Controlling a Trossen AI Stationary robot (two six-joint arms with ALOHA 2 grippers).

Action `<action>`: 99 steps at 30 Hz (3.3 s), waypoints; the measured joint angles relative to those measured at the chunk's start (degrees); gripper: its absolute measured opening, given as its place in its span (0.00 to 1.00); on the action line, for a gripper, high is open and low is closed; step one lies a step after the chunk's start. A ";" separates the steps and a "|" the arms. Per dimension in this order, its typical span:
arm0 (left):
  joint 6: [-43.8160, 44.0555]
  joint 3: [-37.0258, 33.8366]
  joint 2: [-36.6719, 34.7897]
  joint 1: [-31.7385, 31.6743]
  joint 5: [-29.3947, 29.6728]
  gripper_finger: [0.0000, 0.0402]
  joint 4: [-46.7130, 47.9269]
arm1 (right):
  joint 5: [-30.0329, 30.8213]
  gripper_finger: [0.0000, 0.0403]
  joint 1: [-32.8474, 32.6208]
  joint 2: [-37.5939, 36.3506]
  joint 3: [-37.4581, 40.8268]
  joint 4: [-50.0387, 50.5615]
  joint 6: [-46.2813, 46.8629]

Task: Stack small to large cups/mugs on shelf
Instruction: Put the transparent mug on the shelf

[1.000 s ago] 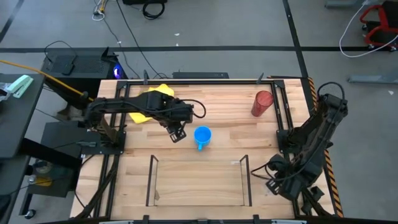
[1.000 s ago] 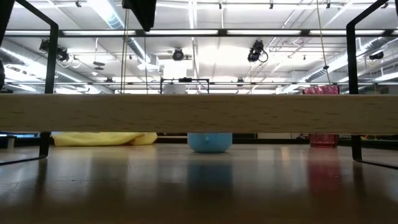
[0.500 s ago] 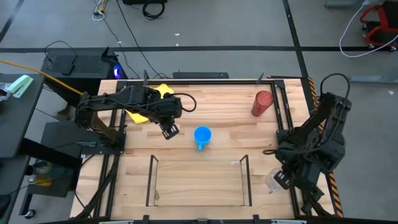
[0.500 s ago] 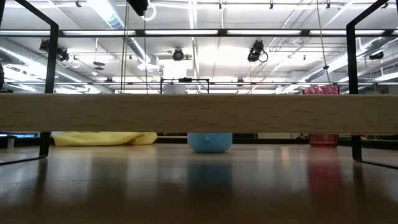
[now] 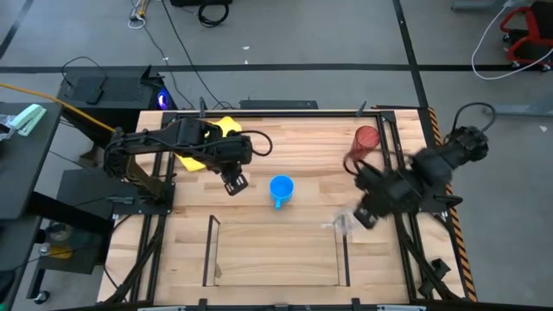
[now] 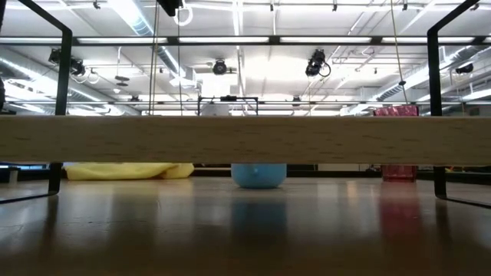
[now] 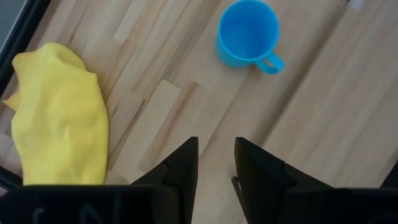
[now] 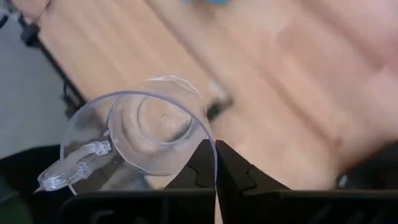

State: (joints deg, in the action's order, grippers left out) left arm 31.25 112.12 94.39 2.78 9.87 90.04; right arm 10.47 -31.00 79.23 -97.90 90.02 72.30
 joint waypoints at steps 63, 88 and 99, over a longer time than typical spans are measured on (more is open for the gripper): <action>19.72 -34.01 -23.96 -5.37 6.38 0.18 -0.19 | -11.04 0.00 13.14 44.32 -28.68 -12.41 -47.46; 18.97 -35.30 -23.89 -5.37 6.38 0.19 -3.04 | -10.41 0.00 12.21 47.73 -24.29 -15.05 -42.31; 18.93 -35.30 -23.89 -5.37 6.38 0.19 -3.28 | -7.95 0.01 12.23 47.64 -23.53 -15.22 -40.80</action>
State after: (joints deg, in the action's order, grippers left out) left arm 50.17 76.82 70.50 -2.59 16.25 86.76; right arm 2.52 -18.76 126.87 -121.43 74.79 31.51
